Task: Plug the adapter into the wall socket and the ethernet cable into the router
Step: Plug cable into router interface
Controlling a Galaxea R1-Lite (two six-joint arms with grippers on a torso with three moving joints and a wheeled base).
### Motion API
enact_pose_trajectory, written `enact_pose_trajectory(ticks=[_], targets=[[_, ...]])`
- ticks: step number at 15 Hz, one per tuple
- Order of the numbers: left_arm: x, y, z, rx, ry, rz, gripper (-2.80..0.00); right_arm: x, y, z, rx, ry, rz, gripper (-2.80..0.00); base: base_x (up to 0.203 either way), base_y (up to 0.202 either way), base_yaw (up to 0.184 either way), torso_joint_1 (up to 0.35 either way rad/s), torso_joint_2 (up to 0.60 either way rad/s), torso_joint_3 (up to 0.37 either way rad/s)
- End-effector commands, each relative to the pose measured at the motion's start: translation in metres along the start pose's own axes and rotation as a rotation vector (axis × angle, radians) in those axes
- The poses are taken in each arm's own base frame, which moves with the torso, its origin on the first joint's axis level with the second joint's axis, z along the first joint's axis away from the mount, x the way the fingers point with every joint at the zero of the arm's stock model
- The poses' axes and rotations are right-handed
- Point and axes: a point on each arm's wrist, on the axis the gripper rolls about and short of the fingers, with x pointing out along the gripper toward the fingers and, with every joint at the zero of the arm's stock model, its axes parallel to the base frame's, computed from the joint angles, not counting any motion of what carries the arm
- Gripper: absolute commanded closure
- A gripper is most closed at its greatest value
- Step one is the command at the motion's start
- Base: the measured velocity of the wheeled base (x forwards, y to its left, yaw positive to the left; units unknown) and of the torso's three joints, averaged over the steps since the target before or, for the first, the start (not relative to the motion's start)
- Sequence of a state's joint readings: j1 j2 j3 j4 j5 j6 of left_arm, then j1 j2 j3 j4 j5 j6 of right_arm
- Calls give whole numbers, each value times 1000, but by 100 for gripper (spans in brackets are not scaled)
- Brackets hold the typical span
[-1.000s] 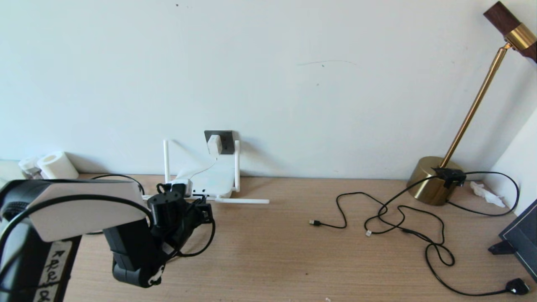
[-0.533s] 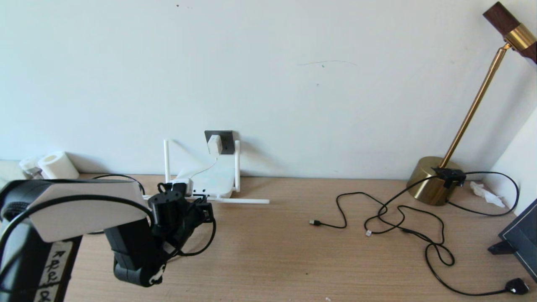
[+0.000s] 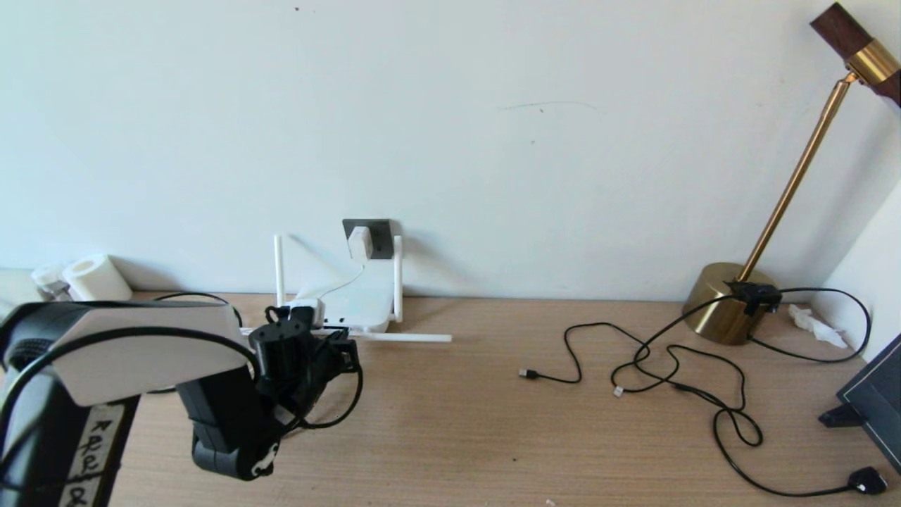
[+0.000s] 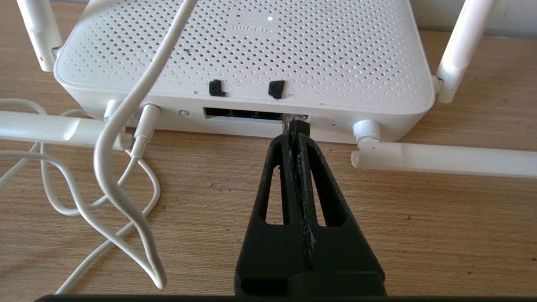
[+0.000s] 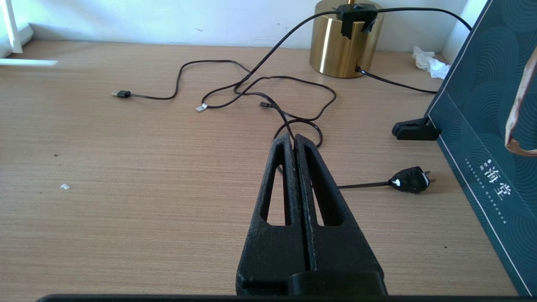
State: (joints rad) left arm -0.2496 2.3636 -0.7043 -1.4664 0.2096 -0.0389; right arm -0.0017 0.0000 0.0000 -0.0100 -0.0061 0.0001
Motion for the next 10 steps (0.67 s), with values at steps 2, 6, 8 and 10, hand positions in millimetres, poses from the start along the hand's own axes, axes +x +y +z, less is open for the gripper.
enact_pose_trajectory(ticks=[2, 6, 8, 10], targets=[[1, 0, 1, -3, -9, 3, 0, 0, 0, 0, 0, -1, 0, 0, 0, 0, 0, 0, 0, 0], [1, 0, -1, -2, -4, 1, 0, 0, 0, 0, 0, -1, 0, 0, 0, 0, 0, 0, 0, 0], [2, 1, -1, -2, -3, 3, 0, 0, 0, 0, 0, 0, 0, 0, 0, 0, 0, 0, 0, 0], [2, 1, -2, -2, -1, 3, 0, 0, 0, 0, 0, -1, 0, 0, 0, 0, 0, 0, 0, 0]])
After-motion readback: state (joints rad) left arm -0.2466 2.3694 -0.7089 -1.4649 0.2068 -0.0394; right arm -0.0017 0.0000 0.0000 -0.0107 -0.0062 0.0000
